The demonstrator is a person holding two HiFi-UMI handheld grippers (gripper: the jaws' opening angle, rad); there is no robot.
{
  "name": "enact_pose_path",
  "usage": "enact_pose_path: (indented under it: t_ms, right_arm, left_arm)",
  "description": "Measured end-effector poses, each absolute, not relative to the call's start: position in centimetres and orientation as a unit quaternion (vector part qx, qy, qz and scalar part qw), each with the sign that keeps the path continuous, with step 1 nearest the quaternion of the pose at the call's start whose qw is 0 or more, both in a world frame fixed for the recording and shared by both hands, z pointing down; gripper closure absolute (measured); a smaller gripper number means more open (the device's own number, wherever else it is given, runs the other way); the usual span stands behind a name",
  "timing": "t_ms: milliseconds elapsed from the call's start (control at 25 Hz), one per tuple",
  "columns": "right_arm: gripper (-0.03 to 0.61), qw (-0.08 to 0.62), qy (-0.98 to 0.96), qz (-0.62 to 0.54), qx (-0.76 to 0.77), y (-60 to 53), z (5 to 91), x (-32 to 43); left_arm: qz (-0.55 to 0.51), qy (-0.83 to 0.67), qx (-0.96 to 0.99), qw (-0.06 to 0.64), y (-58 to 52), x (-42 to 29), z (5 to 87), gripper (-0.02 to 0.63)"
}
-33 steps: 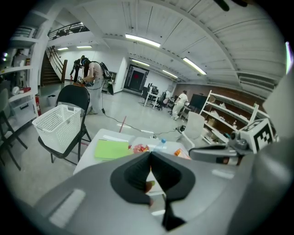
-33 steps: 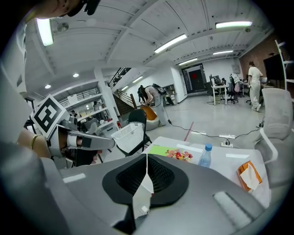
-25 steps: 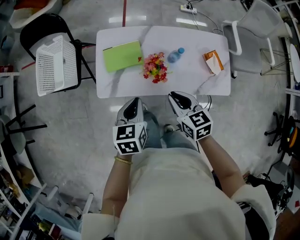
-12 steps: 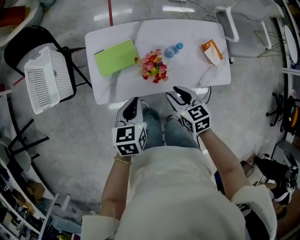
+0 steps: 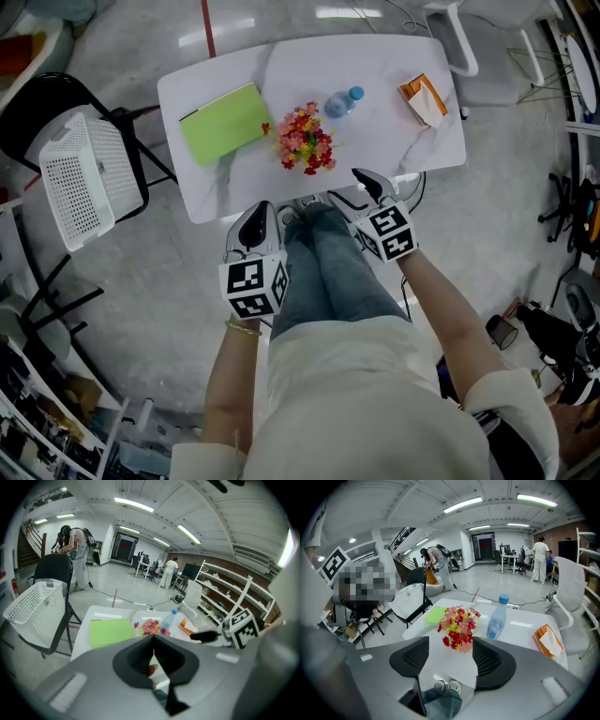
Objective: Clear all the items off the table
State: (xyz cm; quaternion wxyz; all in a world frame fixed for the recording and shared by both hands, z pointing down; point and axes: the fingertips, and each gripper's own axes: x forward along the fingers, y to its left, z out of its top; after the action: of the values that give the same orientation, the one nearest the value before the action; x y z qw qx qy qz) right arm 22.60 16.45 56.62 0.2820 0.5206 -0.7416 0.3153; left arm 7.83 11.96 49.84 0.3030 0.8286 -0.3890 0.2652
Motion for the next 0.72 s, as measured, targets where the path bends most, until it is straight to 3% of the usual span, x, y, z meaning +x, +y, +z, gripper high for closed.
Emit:
enact_pose_path:
  t_ms: [400, 720]
  right_arm:
    - [0.158, 0.318, -0.768, 0.291, 0.473, 15.5, 64.2, 24.1]
    - [0.138, 0.322, -0.779, 0.286, 0.456, 14.0, 69.0, 24.7]
  left_arm:
    - [0.261, -0.398, 0.821, 0.316, 11.5, 9.3, 53.4, 0.604]
    - [0.267, -0.414, 0.805, 0.33, 10.3, 10.0, 56.3, 0.604]
